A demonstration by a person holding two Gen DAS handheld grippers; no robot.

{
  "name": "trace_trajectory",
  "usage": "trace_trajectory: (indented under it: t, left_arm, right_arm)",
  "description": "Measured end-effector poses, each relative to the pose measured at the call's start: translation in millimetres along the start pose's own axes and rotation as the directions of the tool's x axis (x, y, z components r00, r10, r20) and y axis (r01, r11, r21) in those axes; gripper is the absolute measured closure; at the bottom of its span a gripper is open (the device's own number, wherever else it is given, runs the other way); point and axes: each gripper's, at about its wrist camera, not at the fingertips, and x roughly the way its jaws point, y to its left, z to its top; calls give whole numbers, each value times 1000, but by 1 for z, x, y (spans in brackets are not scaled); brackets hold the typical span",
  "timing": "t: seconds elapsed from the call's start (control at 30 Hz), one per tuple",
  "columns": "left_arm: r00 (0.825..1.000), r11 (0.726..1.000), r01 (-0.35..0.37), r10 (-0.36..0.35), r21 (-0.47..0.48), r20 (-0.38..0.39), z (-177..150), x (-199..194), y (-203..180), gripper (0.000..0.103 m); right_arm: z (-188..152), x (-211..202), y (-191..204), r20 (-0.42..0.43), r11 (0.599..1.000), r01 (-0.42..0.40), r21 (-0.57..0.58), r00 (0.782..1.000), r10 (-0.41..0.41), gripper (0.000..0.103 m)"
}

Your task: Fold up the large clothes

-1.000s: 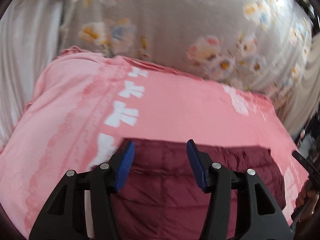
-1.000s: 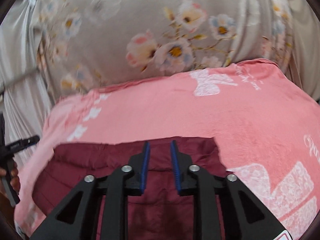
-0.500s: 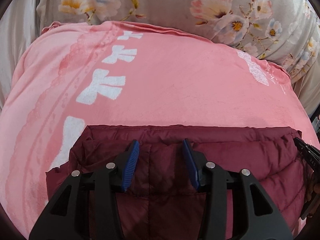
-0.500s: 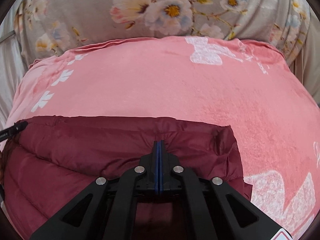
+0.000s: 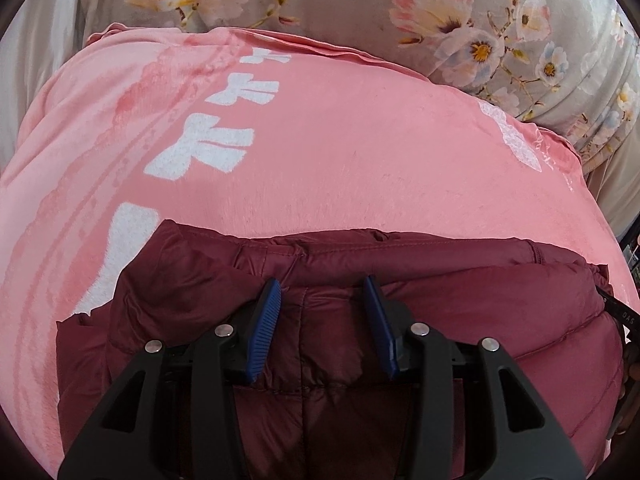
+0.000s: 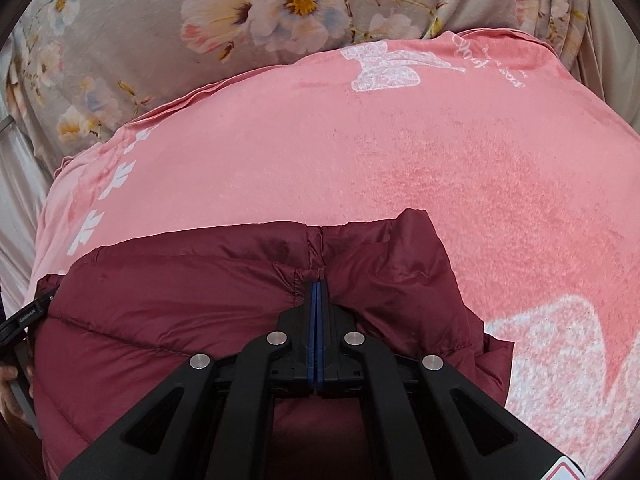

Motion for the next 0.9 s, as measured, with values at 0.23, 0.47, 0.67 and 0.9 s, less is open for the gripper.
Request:
trace_trajectory:
  t: [0.23, 0.47, 0.67, 0.9]
  left_arm:
    - [1000, 1000, 2, -2, -2, 0, -1, 4, 1, 61]
    - [1000, 1000, 0, 0, 4, -2, 0, 3, 1, 62]
    - [998, 999, 39, -39, 0, 39, 14, -47, -31, 62]
    - [999, 996, 42, -42, 72, -6, 12, -41, -109, 62]
  right_arm:
    - [0, 4, -5, -8, 999, -36, 31, 999, 36, 103]
    - [3, -8, 0, 5, 1000, -11, 17, 1000, 11, 102]
    - [5, -56, 81, 69, 987, -81, -136, 993, 91, 96]
    - [-15, -40, 164, 15, 963, -135, -232, 990, 142, 97]
